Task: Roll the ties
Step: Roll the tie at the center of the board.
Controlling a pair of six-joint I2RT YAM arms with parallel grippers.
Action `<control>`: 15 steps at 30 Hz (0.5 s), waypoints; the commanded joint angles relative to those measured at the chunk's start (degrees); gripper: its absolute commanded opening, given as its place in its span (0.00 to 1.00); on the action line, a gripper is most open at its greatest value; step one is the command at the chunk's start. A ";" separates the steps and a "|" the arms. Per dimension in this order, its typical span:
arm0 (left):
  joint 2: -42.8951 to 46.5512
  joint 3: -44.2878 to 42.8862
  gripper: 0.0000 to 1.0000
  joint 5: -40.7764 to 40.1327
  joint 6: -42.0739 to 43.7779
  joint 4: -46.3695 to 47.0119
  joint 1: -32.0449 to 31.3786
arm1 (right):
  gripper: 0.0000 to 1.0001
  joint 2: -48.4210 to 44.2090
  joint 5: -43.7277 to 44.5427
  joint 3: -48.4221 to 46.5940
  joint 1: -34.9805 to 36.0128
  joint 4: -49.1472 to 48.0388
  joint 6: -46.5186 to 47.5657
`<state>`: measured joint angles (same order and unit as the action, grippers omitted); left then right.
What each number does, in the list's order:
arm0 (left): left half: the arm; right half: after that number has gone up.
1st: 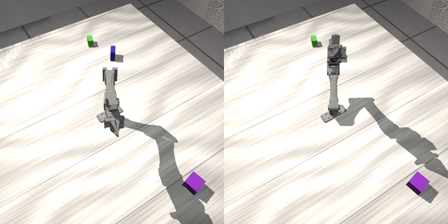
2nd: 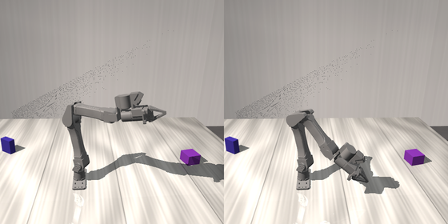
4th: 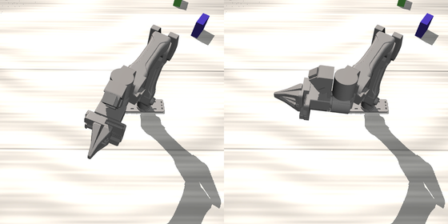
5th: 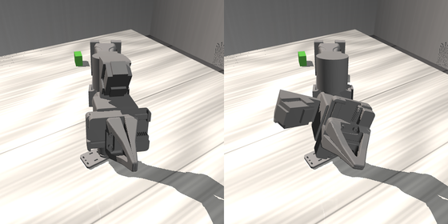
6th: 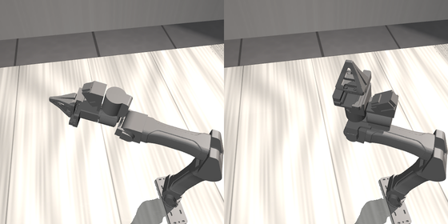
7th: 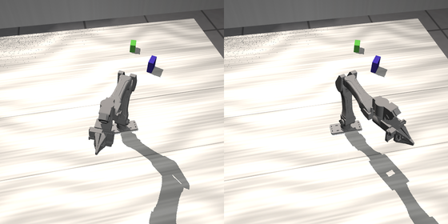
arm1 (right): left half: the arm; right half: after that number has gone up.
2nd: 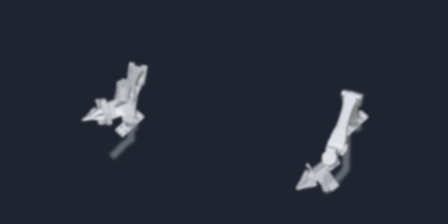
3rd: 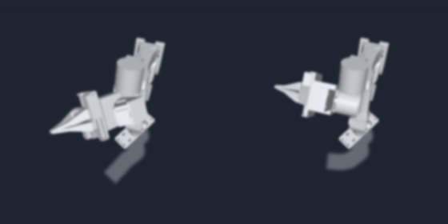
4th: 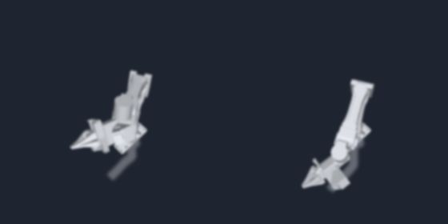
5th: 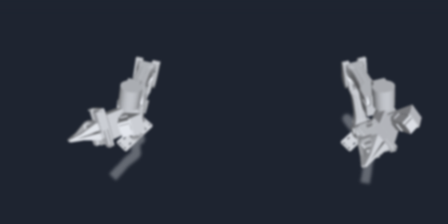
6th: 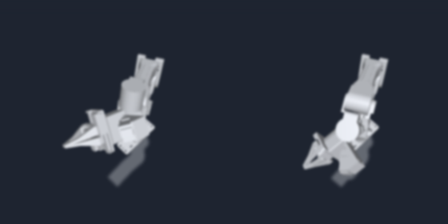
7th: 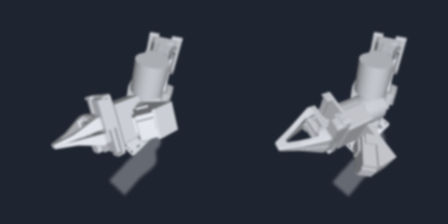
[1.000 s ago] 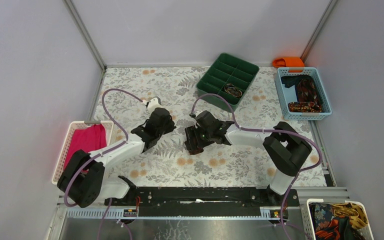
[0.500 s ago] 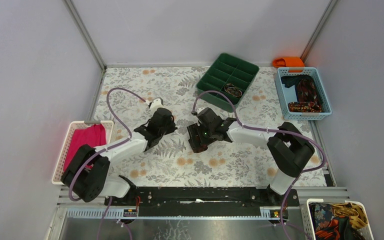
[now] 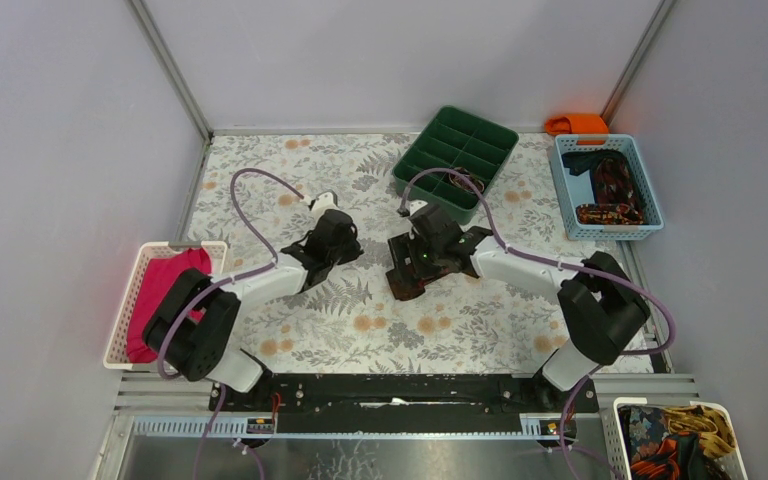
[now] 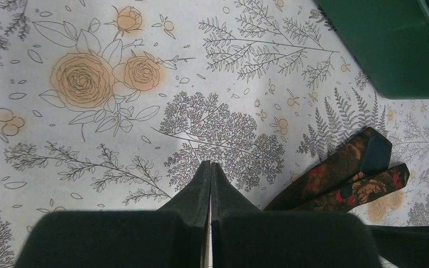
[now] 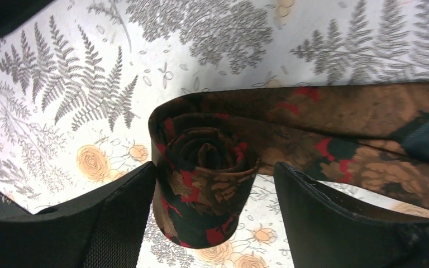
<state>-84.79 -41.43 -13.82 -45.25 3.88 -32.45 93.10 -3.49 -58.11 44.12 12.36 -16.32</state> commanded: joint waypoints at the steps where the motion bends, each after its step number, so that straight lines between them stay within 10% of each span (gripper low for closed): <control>1: -2.41 -1.62 0.00 1.48 0.98 3.54 0.37 | 0.84 -4.08 3.16 -0.54 -2.26 2.23 2.06; 15: -7.57 -4.28 0.00 3.96 1.34 5.17 0.37 | 0.84 -0.99 10.71 0.24 -6.60 3.99 1.57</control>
<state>-90.83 -43.42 -10.72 -45.25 6.07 -32.45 90.65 3.66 -57.45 38.54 14.90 -15.22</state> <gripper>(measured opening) 0.007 0.842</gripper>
